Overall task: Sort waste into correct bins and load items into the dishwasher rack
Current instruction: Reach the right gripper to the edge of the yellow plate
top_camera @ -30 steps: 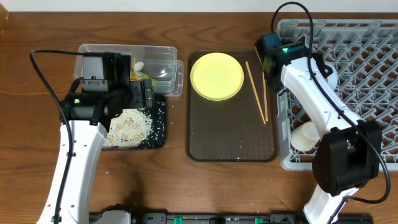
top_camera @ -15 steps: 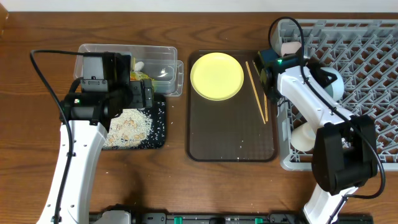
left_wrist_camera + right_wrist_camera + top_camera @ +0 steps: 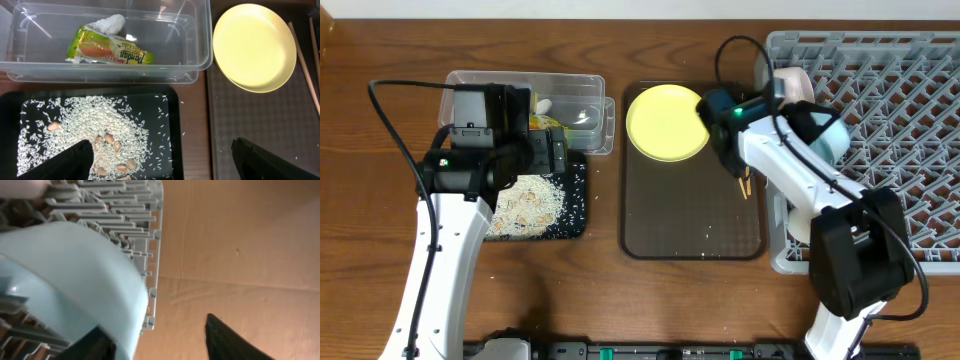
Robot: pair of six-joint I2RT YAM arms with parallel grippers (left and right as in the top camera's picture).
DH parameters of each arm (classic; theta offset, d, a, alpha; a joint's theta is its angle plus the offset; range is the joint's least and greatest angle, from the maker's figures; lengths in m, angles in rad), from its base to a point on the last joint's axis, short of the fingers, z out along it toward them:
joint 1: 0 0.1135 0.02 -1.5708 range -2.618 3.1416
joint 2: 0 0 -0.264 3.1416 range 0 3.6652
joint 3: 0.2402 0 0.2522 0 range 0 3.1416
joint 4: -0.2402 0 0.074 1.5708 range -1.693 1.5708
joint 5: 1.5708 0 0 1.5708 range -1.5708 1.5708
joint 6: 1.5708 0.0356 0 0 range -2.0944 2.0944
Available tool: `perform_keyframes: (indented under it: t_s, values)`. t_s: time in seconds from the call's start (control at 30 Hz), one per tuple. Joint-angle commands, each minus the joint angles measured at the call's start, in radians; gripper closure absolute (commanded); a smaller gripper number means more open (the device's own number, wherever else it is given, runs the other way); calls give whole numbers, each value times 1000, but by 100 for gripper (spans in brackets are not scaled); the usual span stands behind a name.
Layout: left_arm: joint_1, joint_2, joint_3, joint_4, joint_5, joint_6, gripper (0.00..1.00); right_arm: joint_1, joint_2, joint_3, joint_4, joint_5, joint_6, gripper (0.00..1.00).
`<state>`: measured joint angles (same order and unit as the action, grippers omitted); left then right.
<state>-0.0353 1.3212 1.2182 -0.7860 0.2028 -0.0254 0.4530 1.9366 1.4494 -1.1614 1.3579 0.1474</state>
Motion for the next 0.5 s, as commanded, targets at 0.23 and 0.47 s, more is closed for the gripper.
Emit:
perform_keyframes:
  t_s: [0.23,0.47]
  values:
    - [4,3,24,-3,-6,5,9,11,9,92,-1,-75,-83,27]
    - [4,3,24,-3,-6,5,9,-23,-1,333,-37,-503,-267,1]
